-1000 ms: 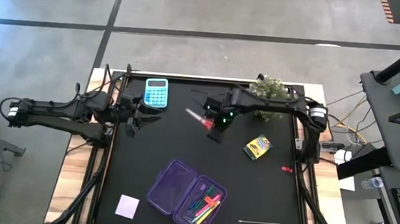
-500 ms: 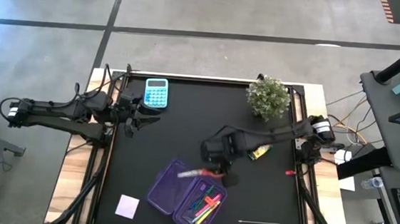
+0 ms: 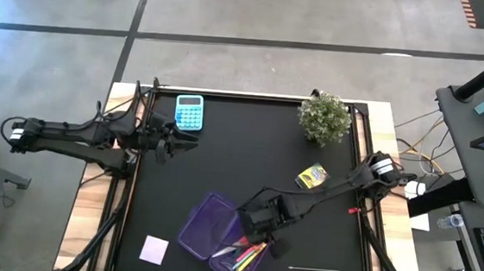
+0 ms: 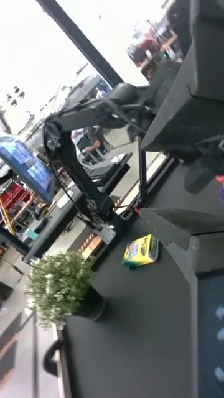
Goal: Pack school essentials
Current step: Put the scissors into the purple supply box
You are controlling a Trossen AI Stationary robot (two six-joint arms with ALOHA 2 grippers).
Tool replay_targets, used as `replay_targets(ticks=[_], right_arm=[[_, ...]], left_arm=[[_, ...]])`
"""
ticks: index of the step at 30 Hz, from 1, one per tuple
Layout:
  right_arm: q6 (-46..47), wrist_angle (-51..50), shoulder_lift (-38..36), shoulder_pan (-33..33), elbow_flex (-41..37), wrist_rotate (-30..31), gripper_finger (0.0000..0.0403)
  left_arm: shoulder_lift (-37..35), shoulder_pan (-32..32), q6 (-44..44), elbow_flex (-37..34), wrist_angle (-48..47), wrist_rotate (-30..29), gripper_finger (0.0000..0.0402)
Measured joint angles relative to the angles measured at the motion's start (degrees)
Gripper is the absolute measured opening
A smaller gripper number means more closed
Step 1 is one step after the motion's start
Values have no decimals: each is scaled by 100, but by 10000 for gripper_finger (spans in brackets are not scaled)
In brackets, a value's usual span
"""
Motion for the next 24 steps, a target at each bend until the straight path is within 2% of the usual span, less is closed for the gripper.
replay_targets(ticks=[11,16,19,24], right_arm=[[-292,38,545,229,0,24,57],[-386,61,731,242,2,60,81],[-394,56,812,246,2,264,100],[-182,58,787,240,2,970,130]], left_arm=[[33,-3,-456,0,109,-2,141],[107,-3,-456,1,196,-43,141],[179,-3,-455,2,190,-46,141],[326,-3,-455,2,174,-48,141]])
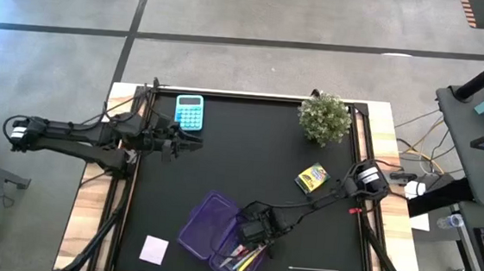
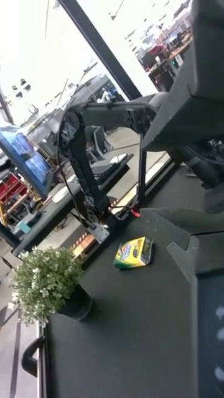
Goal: Pack school essentials
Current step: Put the scissors into the purple supply box, then put the yellow crayon box into the purple supply box
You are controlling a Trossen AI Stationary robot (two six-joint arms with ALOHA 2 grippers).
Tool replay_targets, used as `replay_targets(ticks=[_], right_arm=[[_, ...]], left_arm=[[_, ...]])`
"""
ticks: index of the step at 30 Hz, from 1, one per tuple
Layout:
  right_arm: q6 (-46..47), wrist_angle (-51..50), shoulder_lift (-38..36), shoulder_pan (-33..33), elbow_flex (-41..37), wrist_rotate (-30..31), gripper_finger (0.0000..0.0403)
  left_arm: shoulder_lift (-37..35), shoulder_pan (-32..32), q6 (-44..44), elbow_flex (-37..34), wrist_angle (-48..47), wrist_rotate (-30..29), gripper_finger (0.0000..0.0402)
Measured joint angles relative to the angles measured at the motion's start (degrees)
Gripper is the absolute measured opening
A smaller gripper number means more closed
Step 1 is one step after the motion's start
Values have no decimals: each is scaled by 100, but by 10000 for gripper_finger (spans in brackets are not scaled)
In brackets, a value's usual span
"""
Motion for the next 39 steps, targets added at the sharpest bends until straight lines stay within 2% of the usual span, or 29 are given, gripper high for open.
replay_targets(ticks=[7,11,16,19,21,26,28,31,39], right_arm=[[350,-124,-318,40,20,98,166],[580,-242,-751,96,20,129,175],[1461,-916,-1369,76,-86,647,175],[2372,-969,-1752,51,-452,1133,176],[3370,-994,-1982,16,-798,1370,175],[6398,-1130,-2325,-39,-1629,1434,175],[7217,-1156,-2360,-42,-1879,1439,171],[7785,-1151,-2306,-60,-2135,1438,163],[8508,-1488,-1803,-310,-2404,1434,127]], left_arm=[[157,0,-3,0,8,0,141],[167,0,-5,0,15,0,141],[146,0,-8,2,14,-2,141],[159,0,-8,4,29,-2,141],[175,0,-3,4,16,-2,141],[189,-2,-1,4,15,-2,141],[190,0,1,4,11,-2,141],[194,-1,1,4,17,-3,141],[194,0,3,4,14,-4,141]])
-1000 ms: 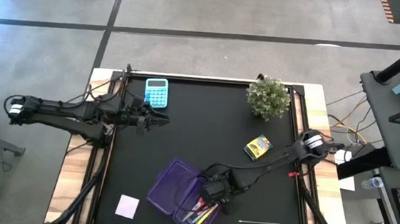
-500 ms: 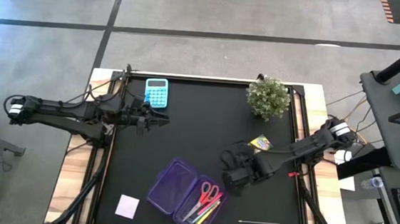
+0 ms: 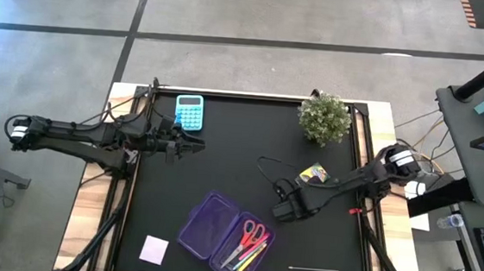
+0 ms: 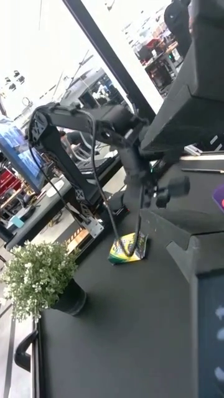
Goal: Pack school essentials
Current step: Put the yellow crayon box into the purple supply box
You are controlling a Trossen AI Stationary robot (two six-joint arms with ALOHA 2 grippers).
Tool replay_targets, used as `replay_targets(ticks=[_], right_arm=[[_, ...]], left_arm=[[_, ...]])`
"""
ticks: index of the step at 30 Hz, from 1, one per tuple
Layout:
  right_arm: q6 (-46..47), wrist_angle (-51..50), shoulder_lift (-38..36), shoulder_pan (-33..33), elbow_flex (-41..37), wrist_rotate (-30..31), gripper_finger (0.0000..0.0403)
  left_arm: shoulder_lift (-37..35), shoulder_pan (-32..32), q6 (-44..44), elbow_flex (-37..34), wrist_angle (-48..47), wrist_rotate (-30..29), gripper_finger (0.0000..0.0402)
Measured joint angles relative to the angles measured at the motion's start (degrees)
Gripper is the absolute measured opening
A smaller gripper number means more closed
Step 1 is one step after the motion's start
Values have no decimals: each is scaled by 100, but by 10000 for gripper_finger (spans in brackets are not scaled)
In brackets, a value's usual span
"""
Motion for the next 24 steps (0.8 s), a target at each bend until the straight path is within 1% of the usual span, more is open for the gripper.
replay_targets(ticks=[3,10,17,24], right_arm=[[101,-132,157,-159,-31,-25,125],[-24,-193,494,-376,-53,-44,125],[31,-386,865,-392,-57,-25,116],[133,-500,888,-396,-73,81,114]], left_arm=[[0,0,2,0,-1,0,141],[0,-1,2,0,0,0,141],[0,0,2,0,-1,0,141],[0,0,4,0,-1,-1,141]])
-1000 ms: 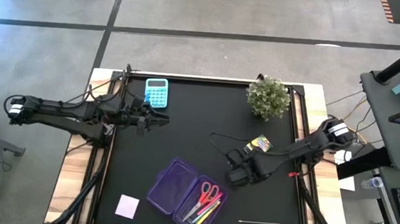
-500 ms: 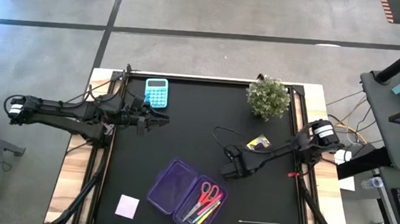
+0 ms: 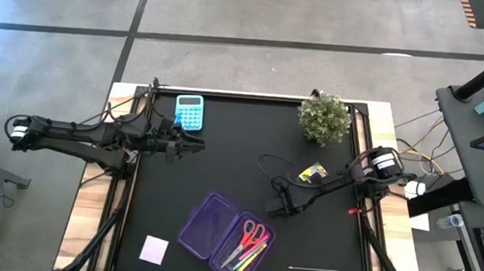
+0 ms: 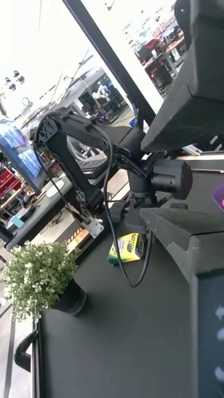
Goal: Pack school essentials
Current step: Put the yellow crayon box into the purple supply box
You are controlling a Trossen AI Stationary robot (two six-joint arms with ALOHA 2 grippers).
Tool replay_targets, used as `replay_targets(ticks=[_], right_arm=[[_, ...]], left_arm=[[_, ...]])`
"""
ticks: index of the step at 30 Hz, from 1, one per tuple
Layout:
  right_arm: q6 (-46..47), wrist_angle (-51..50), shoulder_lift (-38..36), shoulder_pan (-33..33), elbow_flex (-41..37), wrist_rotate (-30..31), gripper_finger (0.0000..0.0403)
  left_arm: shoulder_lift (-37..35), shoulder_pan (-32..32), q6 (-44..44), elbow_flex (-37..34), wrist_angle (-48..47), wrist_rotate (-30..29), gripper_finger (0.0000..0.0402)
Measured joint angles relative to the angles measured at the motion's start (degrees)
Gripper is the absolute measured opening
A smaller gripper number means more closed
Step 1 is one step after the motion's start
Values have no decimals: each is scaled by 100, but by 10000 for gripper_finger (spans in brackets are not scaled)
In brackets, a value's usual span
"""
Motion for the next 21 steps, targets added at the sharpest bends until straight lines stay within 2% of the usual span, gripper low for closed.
replay_targets(ticks=[21], right_arm=[[97,-75,-61,16,216,-24,113]], left_arm=[[0,0,46,0,-2,0,141]])
